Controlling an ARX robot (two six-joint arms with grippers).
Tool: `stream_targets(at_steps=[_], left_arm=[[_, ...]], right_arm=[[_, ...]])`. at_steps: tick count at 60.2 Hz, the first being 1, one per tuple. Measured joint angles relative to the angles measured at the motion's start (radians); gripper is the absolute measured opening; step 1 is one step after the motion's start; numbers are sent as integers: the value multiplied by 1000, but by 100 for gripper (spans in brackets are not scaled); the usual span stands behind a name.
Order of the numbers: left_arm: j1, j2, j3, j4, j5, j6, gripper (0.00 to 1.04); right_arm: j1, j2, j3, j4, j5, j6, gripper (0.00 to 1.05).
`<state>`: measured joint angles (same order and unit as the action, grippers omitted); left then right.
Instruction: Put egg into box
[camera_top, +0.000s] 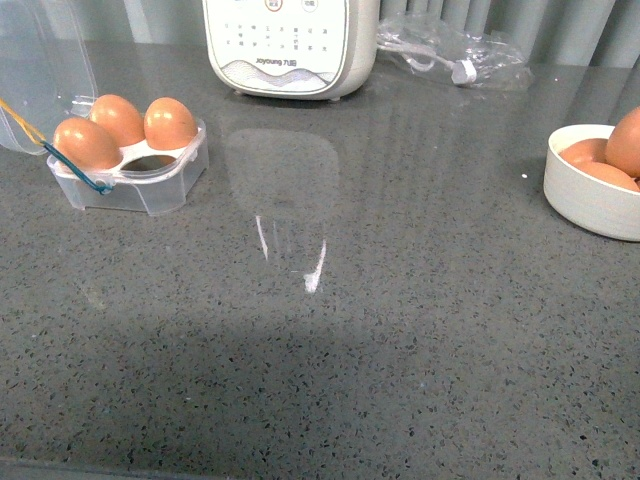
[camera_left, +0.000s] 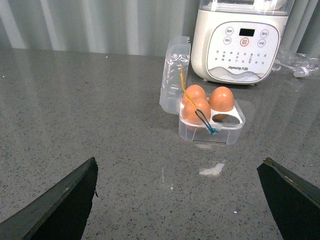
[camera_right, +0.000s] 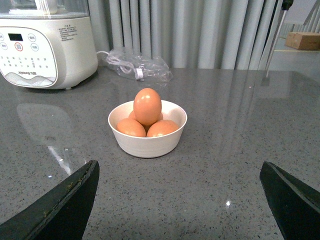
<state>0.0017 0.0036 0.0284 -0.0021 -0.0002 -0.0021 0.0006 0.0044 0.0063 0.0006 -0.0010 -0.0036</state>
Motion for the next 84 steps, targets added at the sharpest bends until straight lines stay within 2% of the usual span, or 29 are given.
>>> stream_targets(at_steps=[78,81,84], left_arm=[[0,0,0,0,0,0,98],[0,0,0,0,0,0,98],[0,0,0,0,0,0,98]], right_arm=[[0,0,0,0,0,0,97],[0,19,19,-61,-36,-26,97],[16,53,40,-101,-29,-58,97]])
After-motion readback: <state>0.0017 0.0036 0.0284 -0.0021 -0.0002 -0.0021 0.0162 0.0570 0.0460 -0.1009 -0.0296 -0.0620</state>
